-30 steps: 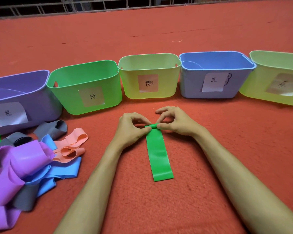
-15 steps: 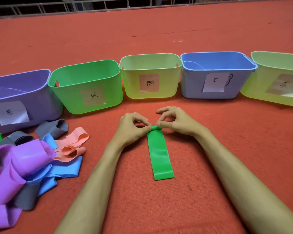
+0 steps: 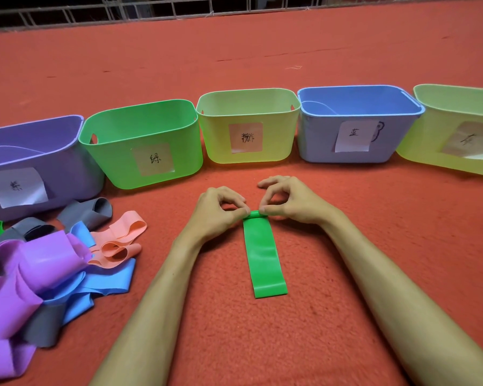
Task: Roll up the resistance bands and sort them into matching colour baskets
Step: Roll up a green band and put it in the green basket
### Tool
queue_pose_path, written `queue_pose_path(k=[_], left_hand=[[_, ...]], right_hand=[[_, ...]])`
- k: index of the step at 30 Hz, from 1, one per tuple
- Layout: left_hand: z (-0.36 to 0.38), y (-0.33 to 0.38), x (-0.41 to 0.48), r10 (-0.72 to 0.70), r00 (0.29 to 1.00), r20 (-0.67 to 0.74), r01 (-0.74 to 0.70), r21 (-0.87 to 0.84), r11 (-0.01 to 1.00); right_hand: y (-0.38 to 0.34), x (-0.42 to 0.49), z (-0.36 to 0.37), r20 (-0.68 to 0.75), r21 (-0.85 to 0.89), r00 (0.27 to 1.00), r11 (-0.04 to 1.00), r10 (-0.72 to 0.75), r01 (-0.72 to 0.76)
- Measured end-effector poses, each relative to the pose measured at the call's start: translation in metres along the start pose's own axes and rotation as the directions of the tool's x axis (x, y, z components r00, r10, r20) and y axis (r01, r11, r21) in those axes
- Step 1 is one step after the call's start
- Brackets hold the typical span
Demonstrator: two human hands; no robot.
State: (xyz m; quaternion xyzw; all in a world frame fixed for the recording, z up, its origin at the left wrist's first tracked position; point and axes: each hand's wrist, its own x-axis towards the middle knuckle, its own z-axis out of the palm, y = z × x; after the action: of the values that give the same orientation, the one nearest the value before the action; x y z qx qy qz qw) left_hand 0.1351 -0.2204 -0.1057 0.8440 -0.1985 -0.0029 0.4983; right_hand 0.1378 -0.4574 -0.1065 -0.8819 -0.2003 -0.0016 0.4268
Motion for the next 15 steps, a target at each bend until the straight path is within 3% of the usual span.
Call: queue_pose_path(k=[15], left_hand=[[-0.0064,0.0053,-0.0017,0.007,0.997,0.072,-0.010,0.051,0.999]], right_hand=[[-0.0038,-0.0001,-0.0051,0.090,0.033,0.996,0.999,0.027,-0.030]])
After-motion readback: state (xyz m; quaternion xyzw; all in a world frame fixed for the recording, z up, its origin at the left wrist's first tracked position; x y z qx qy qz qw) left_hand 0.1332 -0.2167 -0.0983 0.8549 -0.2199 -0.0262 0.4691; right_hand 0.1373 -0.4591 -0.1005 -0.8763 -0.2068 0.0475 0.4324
